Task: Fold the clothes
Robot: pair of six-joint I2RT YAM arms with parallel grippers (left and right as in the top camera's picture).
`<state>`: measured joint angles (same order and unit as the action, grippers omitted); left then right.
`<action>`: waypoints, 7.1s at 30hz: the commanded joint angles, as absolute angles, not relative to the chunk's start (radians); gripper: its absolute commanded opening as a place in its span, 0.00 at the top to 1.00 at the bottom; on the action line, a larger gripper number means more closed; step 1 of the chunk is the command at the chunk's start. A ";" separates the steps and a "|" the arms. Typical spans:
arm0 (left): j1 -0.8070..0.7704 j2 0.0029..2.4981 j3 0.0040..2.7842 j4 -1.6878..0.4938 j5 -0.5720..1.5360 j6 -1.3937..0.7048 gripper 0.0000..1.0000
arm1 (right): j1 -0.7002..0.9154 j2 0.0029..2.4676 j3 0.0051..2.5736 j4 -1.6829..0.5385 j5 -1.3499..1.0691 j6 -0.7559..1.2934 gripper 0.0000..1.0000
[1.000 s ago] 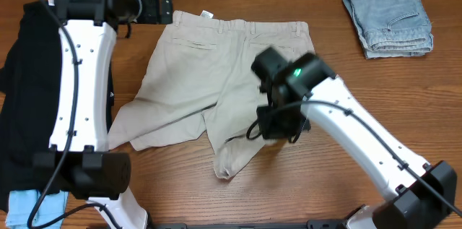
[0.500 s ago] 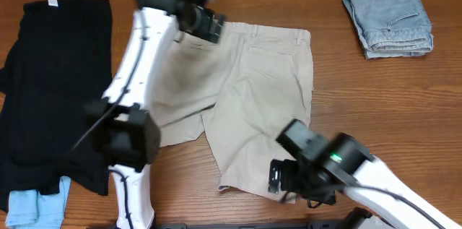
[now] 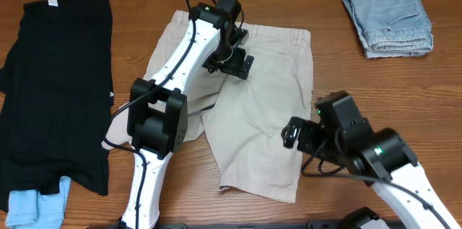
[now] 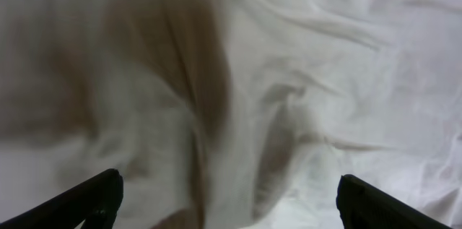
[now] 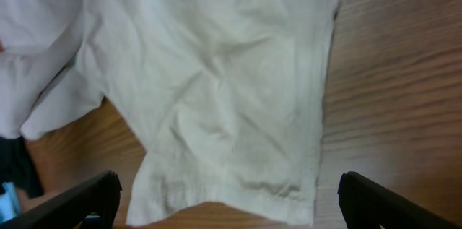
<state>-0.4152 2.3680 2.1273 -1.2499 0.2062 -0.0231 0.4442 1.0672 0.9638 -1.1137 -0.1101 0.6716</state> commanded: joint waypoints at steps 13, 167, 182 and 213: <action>-0.535 2.395 2.108 -1.172 0.181 0.405 0.00 | 0.348 1.163 0.984 -1.055 -0.015 0.575 0.00; -0.145 2.318 2.993 -1.655 0.079 -0.109 0.00 | 0.084 2.024 1.576 -0.910 -0.072 0.265 0.00; -0.147 2.318 2.993 -1.618 0.079 -0.109 0.00 | 0.084 2.024 1.576 -0.910 -0.072 0.265 0.00; -0.146 2.318 2.993 -1.599 0.076 -0.038 0.00 | 0.084 2.024 1.576 -0.910 -0.069 0.264 0.00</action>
<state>-0.1379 2.3196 2.9963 -1.6001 0.0772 -0.0933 0.0856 2.0411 1.5597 -0.9142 -0.0711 0.2680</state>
